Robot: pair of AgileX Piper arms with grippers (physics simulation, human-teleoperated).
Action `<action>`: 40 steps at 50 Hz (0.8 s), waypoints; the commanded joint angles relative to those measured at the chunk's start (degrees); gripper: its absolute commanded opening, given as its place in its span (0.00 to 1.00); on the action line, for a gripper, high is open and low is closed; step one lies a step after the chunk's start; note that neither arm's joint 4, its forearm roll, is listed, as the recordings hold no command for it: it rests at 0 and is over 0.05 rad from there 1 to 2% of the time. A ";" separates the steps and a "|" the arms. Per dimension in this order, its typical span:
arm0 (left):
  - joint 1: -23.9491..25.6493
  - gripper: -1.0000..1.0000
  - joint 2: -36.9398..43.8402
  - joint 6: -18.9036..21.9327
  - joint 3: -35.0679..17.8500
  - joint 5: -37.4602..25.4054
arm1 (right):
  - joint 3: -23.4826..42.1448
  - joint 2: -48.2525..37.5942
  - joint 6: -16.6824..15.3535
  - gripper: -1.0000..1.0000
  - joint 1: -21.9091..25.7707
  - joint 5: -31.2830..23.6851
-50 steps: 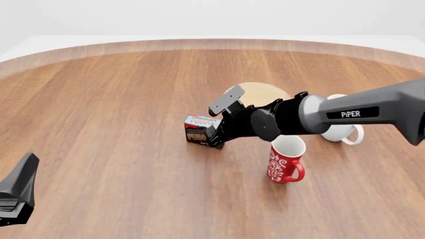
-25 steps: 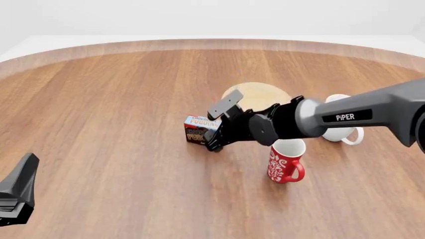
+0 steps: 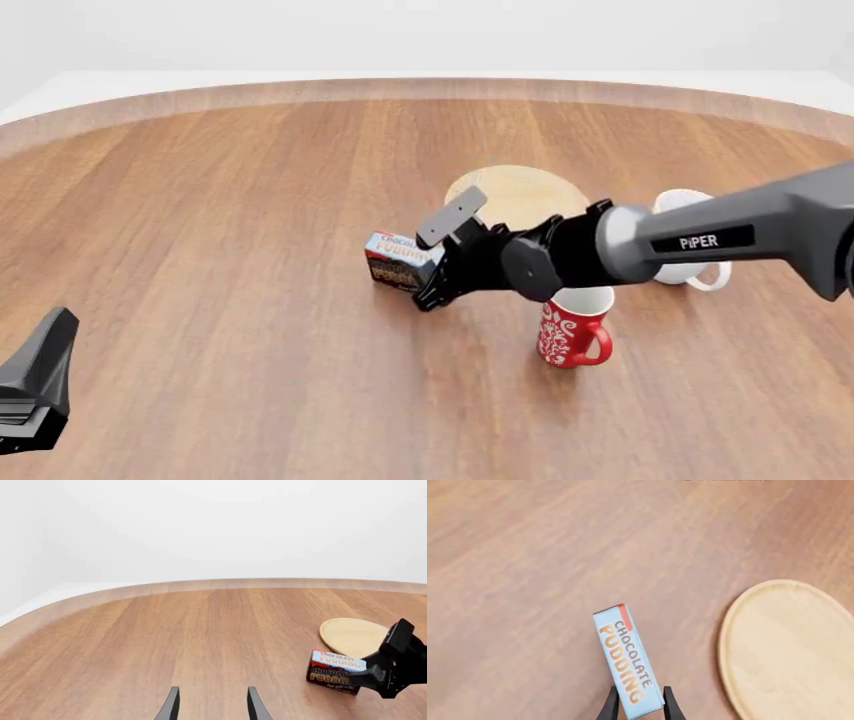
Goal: Put the chocolate pudding to the left of the plate.
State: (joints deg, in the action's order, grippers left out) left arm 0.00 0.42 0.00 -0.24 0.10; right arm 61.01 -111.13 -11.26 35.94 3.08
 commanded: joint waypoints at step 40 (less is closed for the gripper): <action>0.00 1.00 0.00 0.00 0.00 0.00 | 12.56 9.05 -1.38 0.00 -0.71 -14.69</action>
State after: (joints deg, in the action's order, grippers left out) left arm 0.00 0.42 0.00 -0.24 0.10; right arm 66.79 -100.90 -12.22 36.62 -7.27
